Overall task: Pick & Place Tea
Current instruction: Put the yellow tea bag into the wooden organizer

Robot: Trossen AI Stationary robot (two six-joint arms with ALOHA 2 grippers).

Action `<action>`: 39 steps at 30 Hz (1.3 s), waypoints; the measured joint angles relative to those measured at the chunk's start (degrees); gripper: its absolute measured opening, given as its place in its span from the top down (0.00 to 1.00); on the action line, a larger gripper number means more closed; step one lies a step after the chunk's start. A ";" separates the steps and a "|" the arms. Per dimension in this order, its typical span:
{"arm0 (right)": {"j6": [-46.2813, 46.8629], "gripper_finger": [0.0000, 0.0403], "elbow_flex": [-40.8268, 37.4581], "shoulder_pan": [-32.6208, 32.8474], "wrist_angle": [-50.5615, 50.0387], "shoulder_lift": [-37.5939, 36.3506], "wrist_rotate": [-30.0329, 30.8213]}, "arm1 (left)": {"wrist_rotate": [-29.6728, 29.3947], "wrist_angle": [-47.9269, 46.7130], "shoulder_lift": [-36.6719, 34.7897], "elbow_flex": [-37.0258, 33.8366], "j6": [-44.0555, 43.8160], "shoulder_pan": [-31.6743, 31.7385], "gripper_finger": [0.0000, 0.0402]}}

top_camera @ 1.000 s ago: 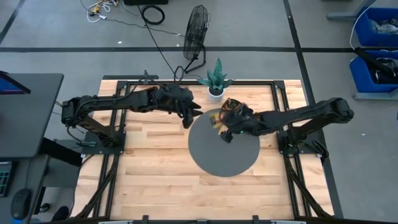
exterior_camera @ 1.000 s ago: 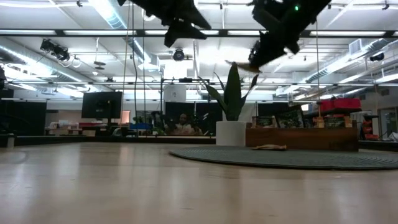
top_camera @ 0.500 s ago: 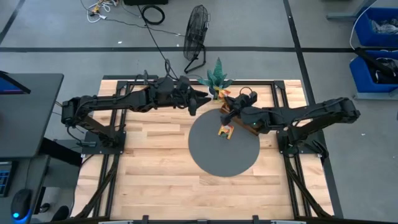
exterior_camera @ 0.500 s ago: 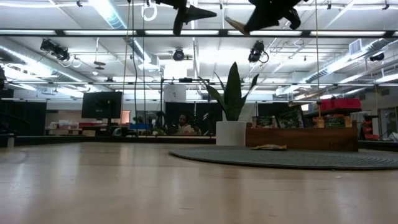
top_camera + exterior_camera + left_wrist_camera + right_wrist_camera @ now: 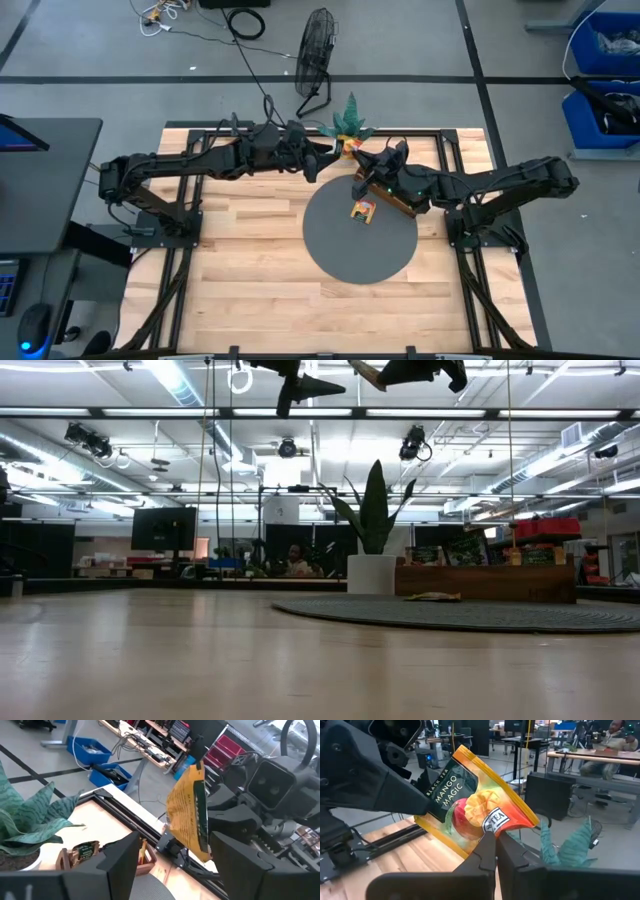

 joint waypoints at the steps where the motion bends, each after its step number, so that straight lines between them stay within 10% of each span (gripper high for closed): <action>1: -0.01 1.00 0.00 0.00 0.00 0.00 -0.04 | -0.30 -0.02 0.00 0.00 0.00 0.00 0.38; 11: -0.05 1.00 0.00 0.00 1.40 0.02 -0.93 | 0.10 -0.11 0.50 0.00 0.22 -0.02 0.51; 23: -0.42 1.00 0.00 -0.55 1.43 0.37 -3.90 | 2.50 0.49 1.18 0.00 4.84 0.04 0.98; 39: -7.76 0.78 0.00 0.12 -2.63 -4.05 -12.22 | 6.02 -2.83 1.07 0.00 7.41 0.04 1.00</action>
